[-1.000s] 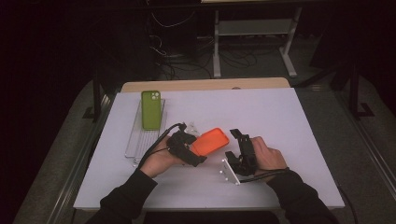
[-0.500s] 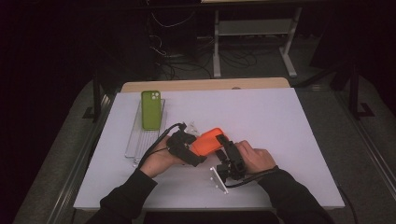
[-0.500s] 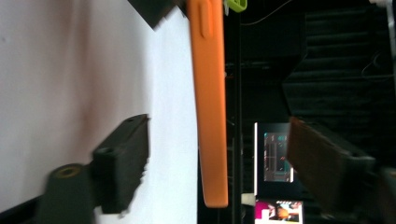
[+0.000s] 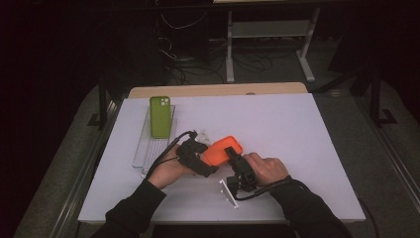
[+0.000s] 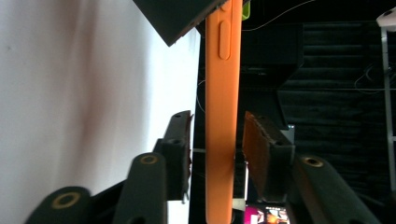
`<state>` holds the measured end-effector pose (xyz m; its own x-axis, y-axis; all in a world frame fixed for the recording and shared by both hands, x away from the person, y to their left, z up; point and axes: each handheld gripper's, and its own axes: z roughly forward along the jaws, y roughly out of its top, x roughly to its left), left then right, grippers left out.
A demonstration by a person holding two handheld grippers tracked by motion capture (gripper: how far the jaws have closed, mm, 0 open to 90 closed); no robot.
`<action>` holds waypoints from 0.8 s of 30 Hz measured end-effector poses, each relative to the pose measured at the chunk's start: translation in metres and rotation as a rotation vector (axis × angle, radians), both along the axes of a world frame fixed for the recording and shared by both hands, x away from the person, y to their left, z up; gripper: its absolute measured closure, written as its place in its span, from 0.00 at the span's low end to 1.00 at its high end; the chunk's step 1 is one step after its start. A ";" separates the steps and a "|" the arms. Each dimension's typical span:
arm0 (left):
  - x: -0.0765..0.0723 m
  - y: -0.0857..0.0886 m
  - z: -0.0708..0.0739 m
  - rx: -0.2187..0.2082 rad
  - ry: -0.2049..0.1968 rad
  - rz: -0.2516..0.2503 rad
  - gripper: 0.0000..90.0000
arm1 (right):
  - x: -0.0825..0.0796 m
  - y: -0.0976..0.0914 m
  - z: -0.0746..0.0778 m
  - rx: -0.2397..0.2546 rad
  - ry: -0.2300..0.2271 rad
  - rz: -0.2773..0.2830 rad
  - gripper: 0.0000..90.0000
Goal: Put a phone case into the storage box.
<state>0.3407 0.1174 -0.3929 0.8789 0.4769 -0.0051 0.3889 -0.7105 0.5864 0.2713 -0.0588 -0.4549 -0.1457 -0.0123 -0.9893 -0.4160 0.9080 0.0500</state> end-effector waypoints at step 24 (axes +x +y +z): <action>0.002 0.007 0.001 -0.084 0.004 -0.023 0.02 | -0.002 -0.003 0.006 -0.001 0.048 -0.013 0.87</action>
<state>0.3426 0.1241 -0.3917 0.8894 0.4545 -0.0482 0.3758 -0.6673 0.6430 0.2691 -0.0618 -0.4489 -0.1936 -0.0107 -0.9810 -0.4011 0.9134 0.0692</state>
